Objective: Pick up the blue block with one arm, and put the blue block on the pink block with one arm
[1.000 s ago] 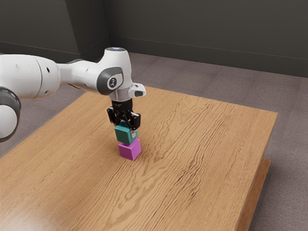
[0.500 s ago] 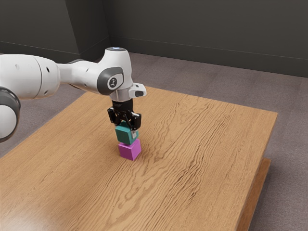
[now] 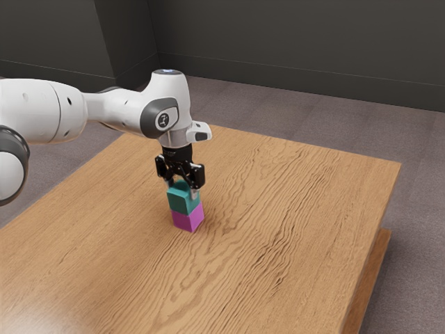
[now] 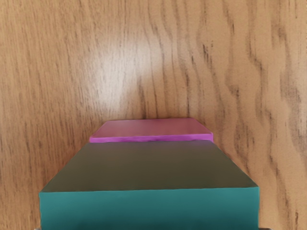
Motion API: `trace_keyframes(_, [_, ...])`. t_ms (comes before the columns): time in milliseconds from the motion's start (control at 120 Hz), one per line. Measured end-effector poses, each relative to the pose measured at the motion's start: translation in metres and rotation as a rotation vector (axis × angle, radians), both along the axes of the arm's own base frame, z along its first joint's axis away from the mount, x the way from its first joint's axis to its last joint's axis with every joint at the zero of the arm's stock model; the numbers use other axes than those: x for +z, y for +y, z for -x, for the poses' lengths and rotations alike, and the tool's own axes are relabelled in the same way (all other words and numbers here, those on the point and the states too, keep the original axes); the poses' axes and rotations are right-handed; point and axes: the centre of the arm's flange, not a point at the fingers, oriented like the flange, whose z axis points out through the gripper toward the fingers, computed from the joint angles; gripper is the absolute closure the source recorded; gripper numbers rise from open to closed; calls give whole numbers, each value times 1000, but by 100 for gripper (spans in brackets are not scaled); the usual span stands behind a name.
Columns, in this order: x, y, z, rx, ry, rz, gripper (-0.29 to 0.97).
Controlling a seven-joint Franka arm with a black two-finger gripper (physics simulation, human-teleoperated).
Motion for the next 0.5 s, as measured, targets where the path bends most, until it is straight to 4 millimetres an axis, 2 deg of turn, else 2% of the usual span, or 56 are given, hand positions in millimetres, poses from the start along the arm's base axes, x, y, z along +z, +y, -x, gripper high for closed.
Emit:
trace_keyframes(225, [3, 0, 0, -1, -3, 1, 5])
trace_keyframes(333, [22, 0, 1, -2, -31, -3, 3])
trace_keyframes(367, [36, 0, 2, -2, -51, -5, 3])
trace_keyframes(433, [109, -1, 14, 1, -146, -17, 2])
trace_keyframes(500, [153, -4, 33, 0, -173, -30, 1])
